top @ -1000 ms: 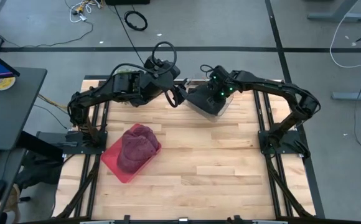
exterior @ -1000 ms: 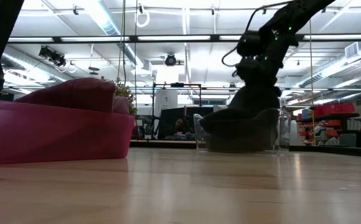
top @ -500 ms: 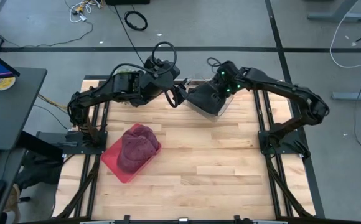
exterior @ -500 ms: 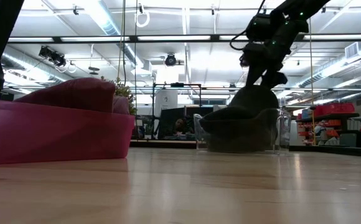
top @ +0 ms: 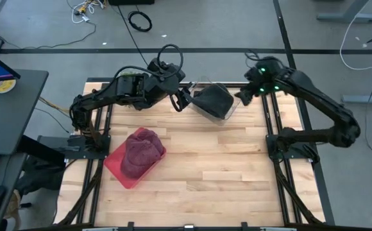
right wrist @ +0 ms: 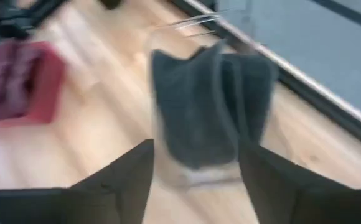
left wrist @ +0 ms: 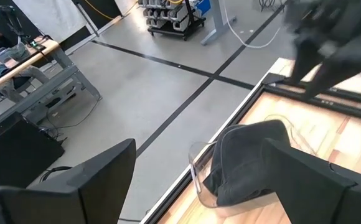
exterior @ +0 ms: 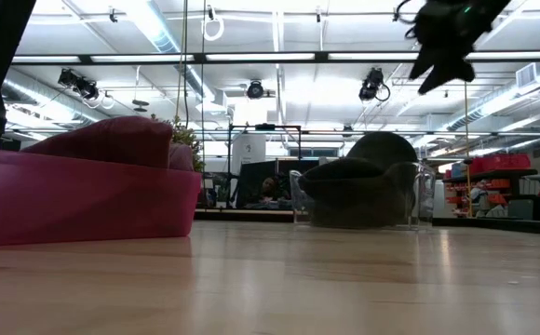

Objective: Pick & Place hat
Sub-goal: Return to home position

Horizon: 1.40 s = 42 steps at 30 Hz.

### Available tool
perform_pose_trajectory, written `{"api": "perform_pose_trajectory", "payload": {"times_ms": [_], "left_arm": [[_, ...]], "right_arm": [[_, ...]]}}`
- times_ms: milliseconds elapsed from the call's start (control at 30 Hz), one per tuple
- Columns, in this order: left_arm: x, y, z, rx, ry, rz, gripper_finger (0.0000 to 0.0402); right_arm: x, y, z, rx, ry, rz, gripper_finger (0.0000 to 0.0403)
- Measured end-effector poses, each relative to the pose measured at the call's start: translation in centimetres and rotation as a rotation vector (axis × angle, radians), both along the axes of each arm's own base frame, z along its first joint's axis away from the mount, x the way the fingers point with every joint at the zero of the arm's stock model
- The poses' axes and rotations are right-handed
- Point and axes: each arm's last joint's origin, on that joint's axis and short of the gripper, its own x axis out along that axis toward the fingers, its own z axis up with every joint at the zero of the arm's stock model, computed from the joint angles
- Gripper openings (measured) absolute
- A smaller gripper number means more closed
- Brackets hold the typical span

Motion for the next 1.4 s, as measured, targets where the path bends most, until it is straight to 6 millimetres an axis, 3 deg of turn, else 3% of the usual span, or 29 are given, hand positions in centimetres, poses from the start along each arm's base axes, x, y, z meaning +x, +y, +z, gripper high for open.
{"api": "perform_pose_trajectory", "payload": {"times_ms": [167, 267, 333, 500, 700, 867, 1000, 1100, 1400], "left_arm": [[-0.2, -0.1, -0.4, -0.022, 0.042, -0.021, 0.0343], [0.2, -0.1, -1.2, -0.055, 0.058, -0.048, 0.0326], [0.6, -0.2, -2.2, -0.078, 0.084, -0.066, 0.0306], [2.7, -0.6, -5.8, -0.182, 0.128, -0.195, 0.0216], [4.7, -1.0, -10.0, -0.272, 0.124, -0.334, 0.0024], [5.0, -1.4, -12.5, -0.266, 0.039, -0.583, 0.0012], [3.2, -1.5, -14.0, -0.325, -0.112, -0.694, 0.0004], [0.6, -1.6, -14.2, -0.299, -0.190, -0.699, 0.0004], [-9.2, -1.7, -13.0, -0.201, -0.461, -0.728, 0.0004]], "right_arm": [[-2.0, 3.2, 1.1, 0.036, -0.073, 0.105, 0.0140], [-2.8, 5.1, 0.6, 0.061, -0.097, 0.173, 0.0046], [-3.2, 6.1, -0.3, 0.075, -0.107, 0.196, 0.0014], [-3.6, 7.4, -3.0, 0.118, -0.167, 0.194, 0.0013], [-3.8, 7.9, -5.7, 0.156, -0.194, 0.166, 0.0008], [-3.8, 7.9, -6.6, 0.171, -0.175, 0.162, 0.0003], [-3.7, 7.8, -6.6, 0.168, -0.179, 0.163, 0.0006], [-3.7, 7.8, -6.6, 0.168, -0.179, 0.163, 0.0007], [-3.5, 7.7, -6.3, 0.142, -0.216, 0.168, 0.0008]]}}
